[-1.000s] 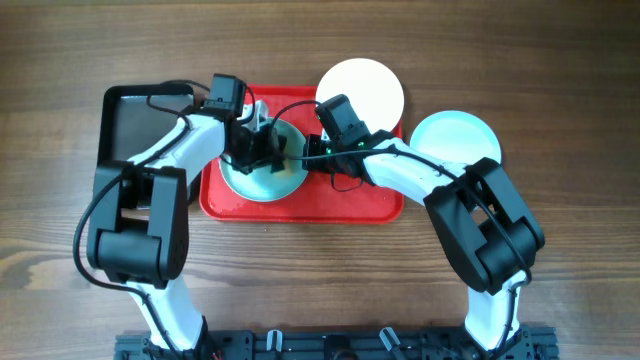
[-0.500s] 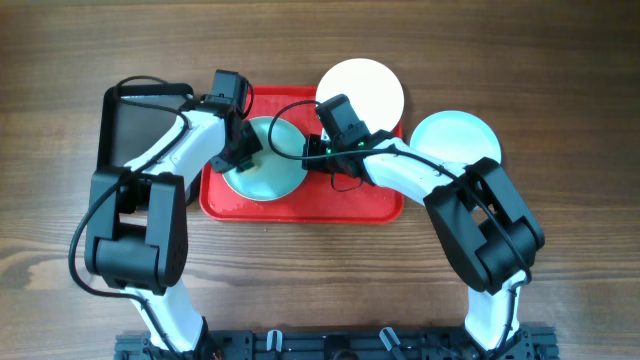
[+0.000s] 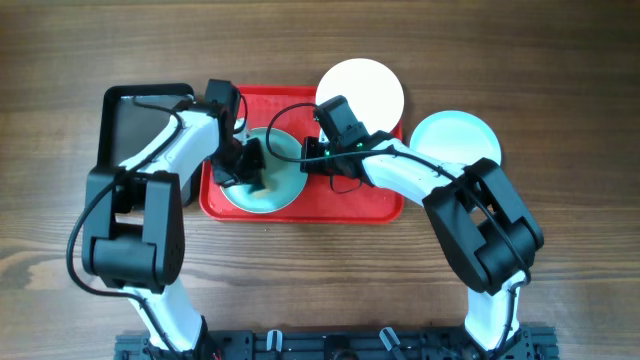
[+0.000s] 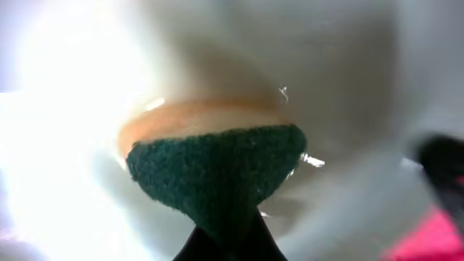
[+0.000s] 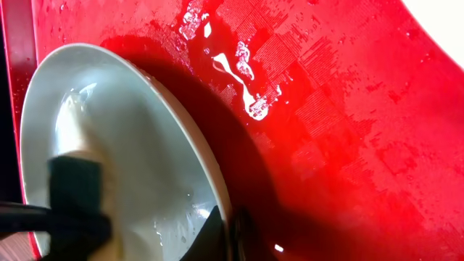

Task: Clean dirty plates on tray and stack at the side
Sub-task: 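Scrub the held light-blue plate with the sponge, left gripper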

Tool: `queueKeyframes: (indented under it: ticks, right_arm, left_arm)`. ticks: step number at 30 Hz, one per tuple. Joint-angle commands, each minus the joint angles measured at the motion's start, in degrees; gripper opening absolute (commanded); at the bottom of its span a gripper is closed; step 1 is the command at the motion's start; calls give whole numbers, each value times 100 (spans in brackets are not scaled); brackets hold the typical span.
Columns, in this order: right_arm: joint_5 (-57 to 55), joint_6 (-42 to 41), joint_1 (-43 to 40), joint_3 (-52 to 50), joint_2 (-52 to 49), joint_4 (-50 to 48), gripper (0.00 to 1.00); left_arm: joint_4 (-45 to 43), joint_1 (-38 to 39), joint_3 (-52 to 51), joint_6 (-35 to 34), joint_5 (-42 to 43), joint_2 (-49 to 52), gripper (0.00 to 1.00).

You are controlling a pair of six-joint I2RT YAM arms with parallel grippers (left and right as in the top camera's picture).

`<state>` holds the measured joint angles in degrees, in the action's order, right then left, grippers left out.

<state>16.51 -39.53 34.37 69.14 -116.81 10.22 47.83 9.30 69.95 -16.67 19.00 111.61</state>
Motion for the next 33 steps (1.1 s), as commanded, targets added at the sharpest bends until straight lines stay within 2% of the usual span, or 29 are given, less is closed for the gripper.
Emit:
queueKeyframes:
  ticks: [1,4,6,9,10,12,14,19,22,24,27,30,33]
  right_arm:
    - [122,-85,-33,76,-116,4,4]
    - [122,-85,-33,76,-116,7,4]
    - [122,-87,-33,76,-116,7,4]
    - [120,-87,-33,76,-116,7,4]
    - [120,-79,-33,76,-116,9,4]
    - [120,-72,-33,76,-116,7,4]
    - [120,-74,-33,76,-116,9,4]
    - [120,-74,-33,76,-116,9,4]
    - [122,-76,-33,76,-116,9,5]
    - [122,-74,-33,76,-116,9,4]
    - [122,-76,-33,76,-116,9,4]
    - [120,-76,-33,76,-116,7,4]
    - [122,-76,-33,76,-116,9,4]
  left_arm:
    - [-457,92,-168,542,1351,249,4]
    - [-1003,92,-168,76,1062,251,4]
    - [-1342,92,-168,-398,518,251,4]
    - [-1683,92,-168,-1102,-649,251,4]
    - [-1725,92,-168,-1408,-1333,251,4]
    - [-1665,92,-168,-1934,-2485,251,4]
    - [-1539,92,-168,-2194,-3189,249,4]
    - [-916,101,-168,-2243,-3440,249,4]
    - [-374,114,-168,-2140,-3086,245,4]
    - [-138,114,-168,-1622,-2422,245,4]
    - [15,114,-168,-634,-1051,245,4]
    - [26,114,-168,310,809,245,4]
    - [20,125,-168,625,1729,245,4]
